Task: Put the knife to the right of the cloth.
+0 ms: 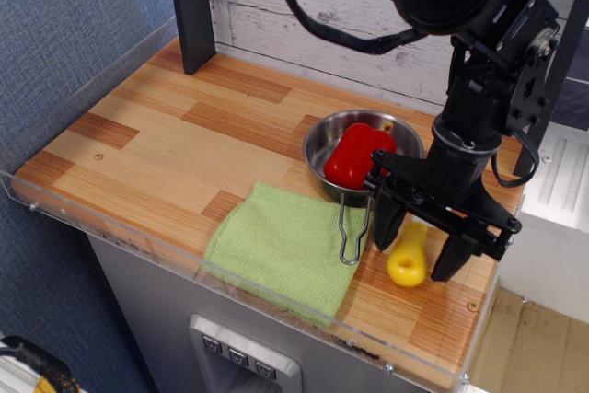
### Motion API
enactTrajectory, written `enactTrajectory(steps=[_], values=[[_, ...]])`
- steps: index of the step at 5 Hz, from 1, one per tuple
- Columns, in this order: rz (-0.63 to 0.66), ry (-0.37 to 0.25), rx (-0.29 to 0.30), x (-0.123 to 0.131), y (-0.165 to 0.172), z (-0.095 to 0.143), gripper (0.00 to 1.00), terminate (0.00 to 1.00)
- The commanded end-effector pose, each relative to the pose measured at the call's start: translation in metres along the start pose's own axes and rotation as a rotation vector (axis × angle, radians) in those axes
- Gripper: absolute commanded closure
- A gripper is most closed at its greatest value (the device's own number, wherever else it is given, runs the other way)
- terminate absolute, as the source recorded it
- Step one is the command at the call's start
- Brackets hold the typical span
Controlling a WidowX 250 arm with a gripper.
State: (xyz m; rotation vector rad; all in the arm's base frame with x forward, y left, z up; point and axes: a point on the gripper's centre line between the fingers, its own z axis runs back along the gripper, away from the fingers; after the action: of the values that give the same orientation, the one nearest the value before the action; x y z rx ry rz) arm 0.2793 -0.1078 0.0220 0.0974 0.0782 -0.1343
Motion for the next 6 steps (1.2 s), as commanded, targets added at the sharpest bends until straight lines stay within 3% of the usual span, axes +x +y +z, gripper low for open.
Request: enactTrajectory(steps=[1, 2, 3, 4, 6], values=[[0.004, -0.056, -0.004, -0.005, 0.002, 0.022, 0.0, 0.0], [0.005, -0.144, 0.047, -0.004, 0.012, 0.059, 0.0, 0.0], [-0.003, -0.292, 0.034, -0.001, 0.025, 0.1, 0.0, 0.0], [0.03, -0.344, 0.019, -0.001, 0.047, 0.12, 0.0, 0.0], [0.117, -0.318, -0.07, -0.003, 0.106, 0.11, 0.0, 0.0]])
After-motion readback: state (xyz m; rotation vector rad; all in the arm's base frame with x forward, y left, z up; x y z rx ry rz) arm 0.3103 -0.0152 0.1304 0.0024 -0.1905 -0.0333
